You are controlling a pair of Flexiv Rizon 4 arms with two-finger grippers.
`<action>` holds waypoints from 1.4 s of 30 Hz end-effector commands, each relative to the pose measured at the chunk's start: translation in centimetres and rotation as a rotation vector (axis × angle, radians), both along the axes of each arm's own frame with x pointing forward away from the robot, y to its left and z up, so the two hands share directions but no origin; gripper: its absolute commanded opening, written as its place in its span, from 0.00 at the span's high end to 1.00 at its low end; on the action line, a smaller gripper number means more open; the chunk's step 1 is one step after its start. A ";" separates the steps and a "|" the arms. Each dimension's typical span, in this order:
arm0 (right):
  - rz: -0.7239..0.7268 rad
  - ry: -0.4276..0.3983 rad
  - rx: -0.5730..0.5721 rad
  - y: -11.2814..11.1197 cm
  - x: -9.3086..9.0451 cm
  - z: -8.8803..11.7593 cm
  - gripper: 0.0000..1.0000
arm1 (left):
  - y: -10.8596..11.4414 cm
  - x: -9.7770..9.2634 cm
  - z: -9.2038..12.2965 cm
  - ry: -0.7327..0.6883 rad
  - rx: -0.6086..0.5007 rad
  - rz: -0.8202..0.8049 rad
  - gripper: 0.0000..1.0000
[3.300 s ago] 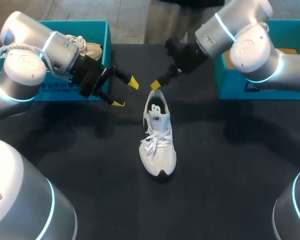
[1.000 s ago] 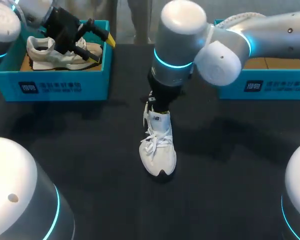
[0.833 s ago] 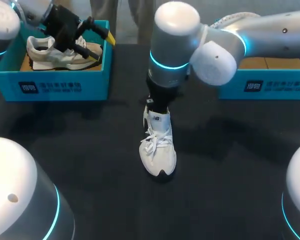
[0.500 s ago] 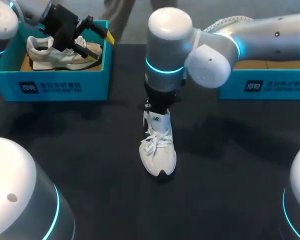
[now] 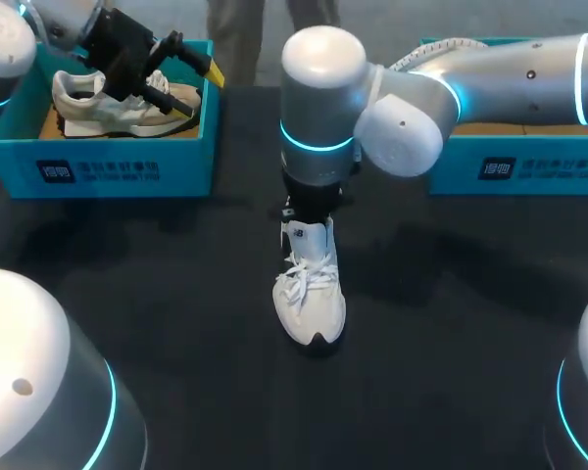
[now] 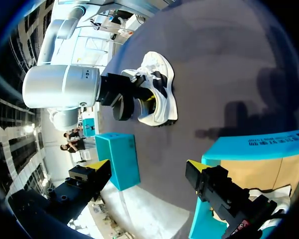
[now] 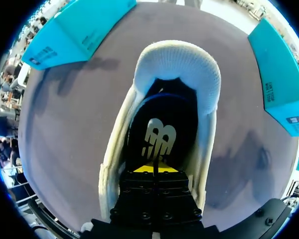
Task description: Take the shoe out of the shoebox, open the shoe tongue, remove and reinsert the insole, then place the shoe into the shoebox
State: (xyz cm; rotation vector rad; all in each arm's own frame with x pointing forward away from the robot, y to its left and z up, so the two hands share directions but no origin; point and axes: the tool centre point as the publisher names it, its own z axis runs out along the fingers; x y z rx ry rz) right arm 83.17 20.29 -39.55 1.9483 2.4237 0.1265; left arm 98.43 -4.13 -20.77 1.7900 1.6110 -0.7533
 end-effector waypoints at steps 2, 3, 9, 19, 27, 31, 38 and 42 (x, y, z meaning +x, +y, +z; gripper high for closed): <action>-0.007 -0.029 0.000 -0.5 -0.2 1.9 1.00 | 0.0 0.0 0.1 0.000 0.003 0.000 0.00; -0.007 -0.029 0.000 -0.5 -0.2 1.9 1.00 | 0.0 0.0 0.1 0.000 0.003 0.000 0.00; -0.010 -0.060 0.011 -0.9 0.9 2.5 1.00 | 0.0 0.0 0.1 0.000 0.003 0.000 0.00; -0.051 -0.083 0.045 0.2 2.9 -0.3 1.00 | 0.0 0.0 0.1 0.000 0.003 0.000 0.00; -0.073 -0.096 0.049 -0.1 2.7 1.0 1.00 | 0.0 0.0 0.1 0.000 0.003 0.000 0.00; -0.053 -0.126 0.047 0.4 3.2 2.3 1.00 | 0.0 0.0 0.1 0.000 0.003 0.000 0.00; -0.053 -0.121 0.033 1.6 4.5 0.5 1.00 | 0.0 0.0 0.1 0.000 0.003 0.000 0.00; -0.083 -0.110 0.018 1.1 5.1 -0.7 1.00 | 0.0 0.0 0.1 0.000 0.003 0.000 0.00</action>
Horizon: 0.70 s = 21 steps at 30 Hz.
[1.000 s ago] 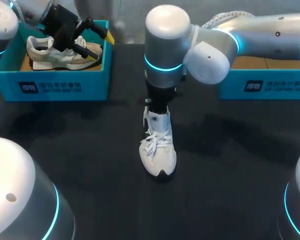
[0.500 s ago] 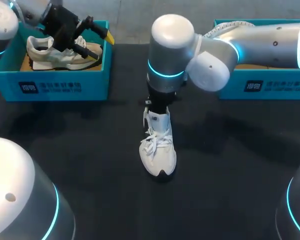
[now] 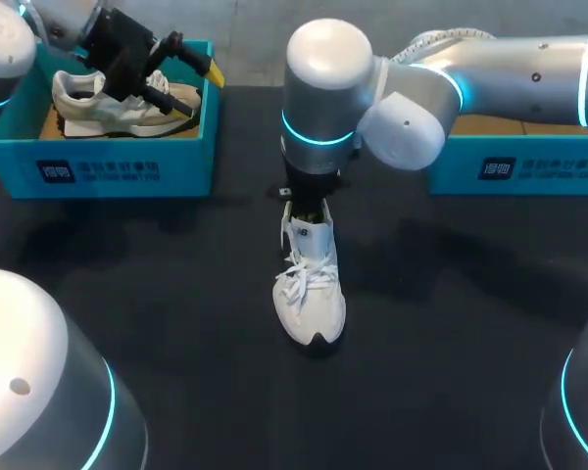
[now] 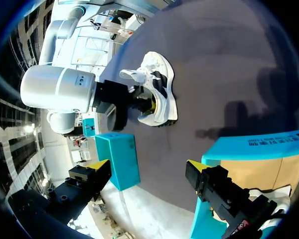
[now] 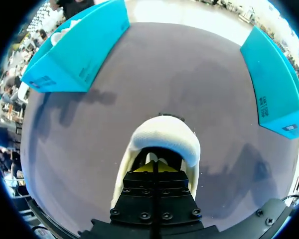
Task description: Take the shoe out of the shoebox, open the shoe tongue, remove and reinsert the insole, then place the shoe into the shoebox
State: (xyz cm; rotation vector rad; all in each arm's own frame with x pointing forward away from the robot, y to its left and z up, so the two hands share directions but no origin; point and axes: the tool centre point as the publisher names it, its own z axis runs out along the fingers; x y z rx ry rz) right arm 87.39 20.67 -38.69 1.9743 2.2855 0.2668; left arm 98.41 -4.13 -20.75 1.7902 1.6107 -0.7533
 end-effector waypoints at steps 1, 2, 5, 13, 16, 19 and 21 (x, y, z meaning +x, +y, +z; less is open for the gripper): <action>-0.024 0.013 -0.015 0.5 1.1 -1.9 1.00 | 0.0 0.0 0.0 0.000 0.003 0.000 0.00; -0.033 0.019 -0.004 0.2 1.3 -2.1 1.00 | 0.0 0.0 0.0 0.000 0.003 0.000 0.00; -0.040 0.035 -0.008 0.0 1.4 -2.4 1.00 | 0.0 0.0 0.0 0.000 0.003 0.000 0.00; -0.042 0.075 -0.003 -0.3 0.4 0.1 1.00 | 0.0 0.0 0.0 0.000 0.003 0.000 0.00; -0.039 0.140 -0.001 -0.2 -0.5 1.5 1.00 | 0.0 0.0 0.0 0.000 0.003 0.000 0.00; -0.011 0.192 -0.024 -0.2 -1.5 3.2 1.00 | 0.0 0.0 0.0 0.000 0.003 0.000 0.00; -0.011 0.192 -0.024 -0.2 -1.5 3.2 1.00 | 0.0 0.0 0.0 0.000 0.003 0.000 0.00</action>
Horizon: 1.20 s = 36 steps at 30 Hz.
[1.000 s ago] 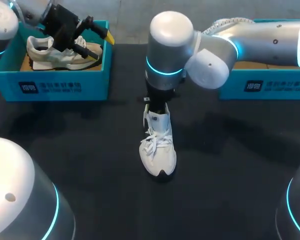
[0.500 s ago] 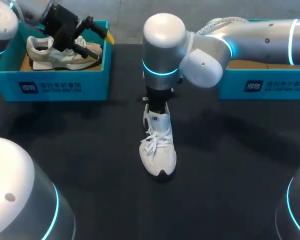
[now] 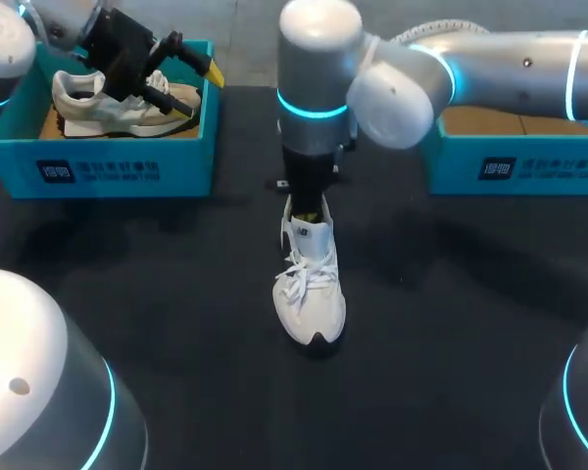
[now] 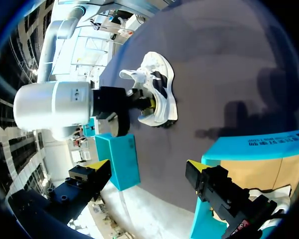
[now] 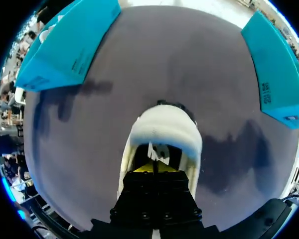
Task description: Take the shoe out of the shoebox, open the shoe tongue, remove and reinsert the insole, then place the shoe into the shoebox
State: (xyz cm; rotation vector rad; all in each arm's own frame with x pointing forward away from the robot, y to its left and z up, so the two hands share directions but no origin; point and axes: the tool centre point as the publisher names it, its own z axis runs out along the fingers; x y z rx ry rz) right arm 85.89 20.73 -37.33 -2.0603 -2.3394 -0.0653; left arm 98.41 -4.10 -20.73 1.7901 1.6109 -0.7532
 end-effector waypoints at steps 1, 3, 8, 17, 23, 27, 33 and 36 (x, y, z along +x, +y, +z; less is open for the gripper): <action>0.005 0.003 -0.011 -0.2 0.0 1.8 1.00 | 0.0 0.0 0.0 0.000 0.003 0.000 0.00; 0.005 0.003 -0.011 -0.2 0.0 1.8 1.00 | 0.0 0.0 0.0 0.000 0.003 0.000 0.00; 0.005 0.003 -0.011 -0.2 0.0 1.8 1.00 | 0.0 0.0 0.0 0.000 0.003 0.000 0.00; -0.023 0.028 -0.037 -0.4 -0.4 1.8 1.00 | 0.0 0.0 0.0 0.000 0.003 0.000 0.00; -0.071 0.092 -0.097 -0.9 -1.5 2.1 1.00 | 0.0 0.0 0.0 0.000 0.003 0.000 0.00; -0.083 0.124 -0.126 -0.8 -2.1 2.5 1.00 | 0.0 0.0 0.0 0.000 0.003 0.000 0.00; -0.090 0.171 -0.144 -0.4 -3.1 3.1 1.00 | 0.0 0.0 0.0 0.000 0.003 0.000 0.00; -0.079 0.196 -0.158 -0.3 -3.7 3.3 1.00 | 0.0 0.0 0.0 0.000 0.003 0.000 0.00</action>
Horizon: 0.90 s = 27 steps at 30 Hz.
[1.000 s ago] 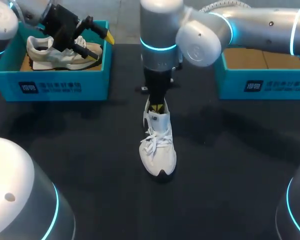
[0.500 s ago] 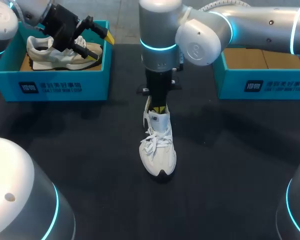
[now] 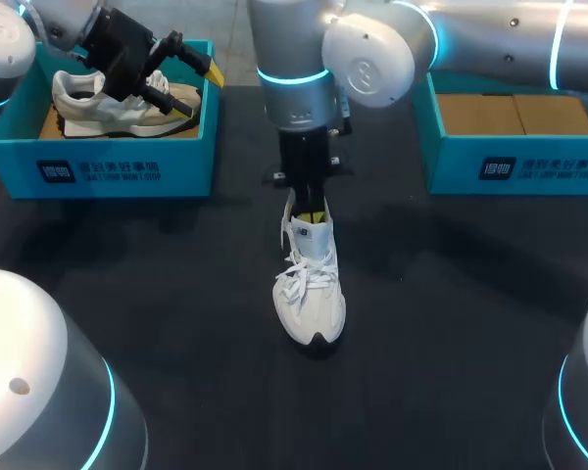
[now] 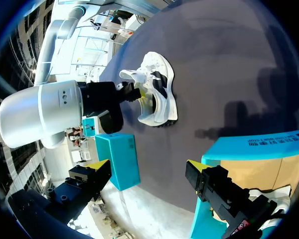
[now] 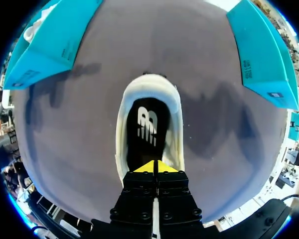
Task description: Take the shoe out of the shoebox, open the shoe tongue, remove and reinsert the insole, then place the shoe into the shoebox
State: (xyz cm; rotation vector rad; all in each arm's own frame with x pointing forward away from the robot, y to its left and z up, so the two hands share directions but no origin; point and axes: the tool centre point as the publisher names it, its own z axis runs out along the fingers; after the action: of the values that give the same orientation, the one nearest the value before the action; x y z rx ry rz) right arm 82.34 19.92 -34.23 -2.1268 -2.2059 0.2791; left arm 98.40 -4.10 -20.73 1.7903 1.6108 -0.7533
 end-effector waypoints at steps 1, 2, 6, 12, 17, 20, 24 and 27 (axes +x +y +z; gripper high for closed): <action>0.009 0.026 -0.020 0.5 -0.3 0.2 1.00 | 0.0 0.0 0.0 0.000 0.003 0.000 0.00; 0.007 0.035 -0.023 0.5 -0.5 0.1 1.00 | 0.0 0.0 0.0 0.000 0.003 0.000 0.00; 0.002 0.039 -0.011 0.3 -0.8 0.0 1.00 | 0.0 0.0 0.0 0.000 0.003 0.000 0.00; -0.016 0.044 -0.003 0.4 -0.8 -0.3 0.59 | 0.0 0.0 0.0 0.000 0.003 0.000 0.00; -0.032 0.049 -0.006 0.4 -0.8 -0.2 0.00 | 0.0 0.0 0.0 0.000 0.003 0.000 0.00; -0.031 0.048 -0.009 0.4 -0.8 -0.1 0.00 | 0.0 0.0 0.0 0.000 0.003 0.000 0.00; -0.027 0.050 -0.011 0.6 -0.8 0.0 0.00 | 0.0 0.0 0.0 0.000 0.003 0.000 0.00; -0.026 0.050 -0.018 0.6 -0.8 0.1 0.00 | 0.0 0.0 0.0 0.000 0.003 0.000 0.00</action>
State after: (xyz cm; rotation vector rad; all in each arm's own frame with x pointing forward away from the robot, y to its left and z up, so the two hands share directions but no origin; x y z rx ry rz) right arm 81.53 20.48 -34.29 -2.1271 -2.1518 0.3409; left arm 98.40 -4.10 -20.73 1.7903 1.6108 -0.7534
